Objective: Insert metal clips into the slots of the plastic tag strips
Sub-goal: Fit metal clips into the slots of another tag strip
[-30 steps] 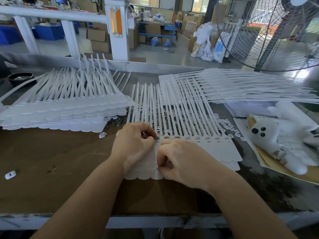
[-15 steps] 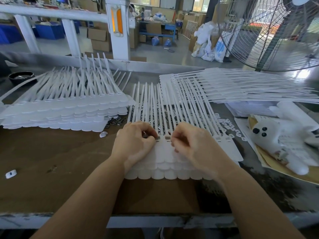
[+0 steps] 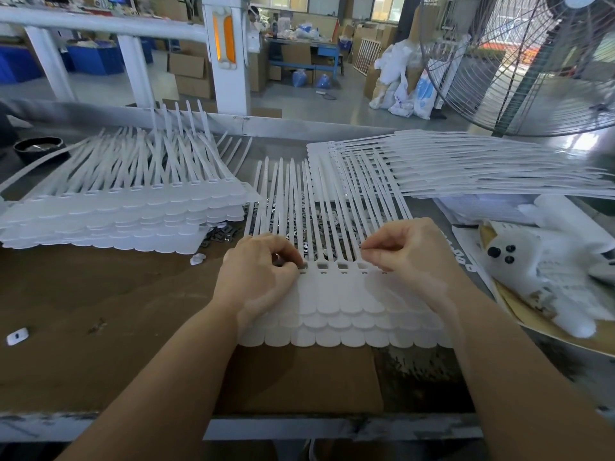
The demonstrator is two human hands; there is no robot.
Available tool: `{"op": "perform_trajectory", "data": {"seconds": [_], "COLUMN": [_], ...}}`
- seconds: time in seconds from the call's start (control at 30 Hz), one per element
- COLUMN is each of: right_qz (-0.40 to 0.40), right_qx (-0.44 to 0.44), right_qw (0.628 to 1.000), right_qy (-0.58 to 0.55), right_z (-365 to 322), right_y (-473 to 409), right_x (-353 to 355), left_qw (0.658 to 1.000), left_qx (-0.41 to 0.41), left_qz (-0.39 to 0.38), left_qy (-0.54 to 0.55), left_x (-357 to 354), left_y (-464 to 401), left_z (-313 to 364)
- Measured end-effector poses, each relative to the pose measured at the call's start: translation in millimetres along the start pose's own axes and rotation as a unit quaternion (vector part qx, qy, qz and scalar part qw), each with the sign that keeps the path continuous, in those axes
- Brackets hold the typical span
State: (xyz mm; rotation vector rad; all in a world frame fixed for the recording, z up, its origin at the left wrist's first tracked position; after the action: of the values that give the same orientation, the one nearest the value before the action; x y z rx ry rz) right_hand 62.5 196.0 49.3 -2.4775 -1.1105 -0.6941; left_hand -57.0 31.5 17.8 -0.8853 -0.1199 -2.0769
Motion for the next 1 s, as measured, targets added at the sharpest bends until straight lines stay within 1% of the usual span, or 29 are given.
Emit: {"op": "perform_trajectory", "data": {"seconds": [0.27,0.43,0.6,0.83,1.0], "right_qz": [-0.034,-0.007,-0.006,-0.017,-0.047], "right_qx": [-0.007,0.015,0.03,-0.009,-0.021], "right_qw": [0.999,0.999,0.999,0.999,0.992], "right_qy": [0.017,0.045,0.036,0.045,0.115], "right_z": [2,-2,-2,5,4], "right_y": [-4,-5,1,-4,-6], "right_x": [-4,-1,-5,-4,-12], "left_qw": [1.0,1.0,1.0,1.0,1.0], "left_qx": [0.0,-0.001,-0.002,0.0,0.003], "left_qz": [0.003,0.005,0.0,0.002,0.003], "left_qy": [0.0,-0.001,-0.002,0.0,0.008], "left_x": [1,2,1,1,2], "left_y": [1,2,2,2,2], "left_z": [2,3,4,4,5]}}
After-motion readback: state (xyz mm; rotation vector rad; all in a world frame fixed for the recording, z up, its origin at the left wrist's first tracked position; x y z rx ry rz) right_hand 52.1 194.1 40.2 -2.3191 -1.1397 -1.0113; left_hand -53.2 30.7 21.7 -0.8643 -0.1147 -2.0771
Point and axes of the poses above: each hand's wrist, its own y-axis away from the middle knuckle, its own x-axis out of the back of the hand, z = x × y, the point moved 10 cm from there along -y, towards the middle knuckle, and after that the axes turned 5 degrees about -x, right-handed, at the moved point
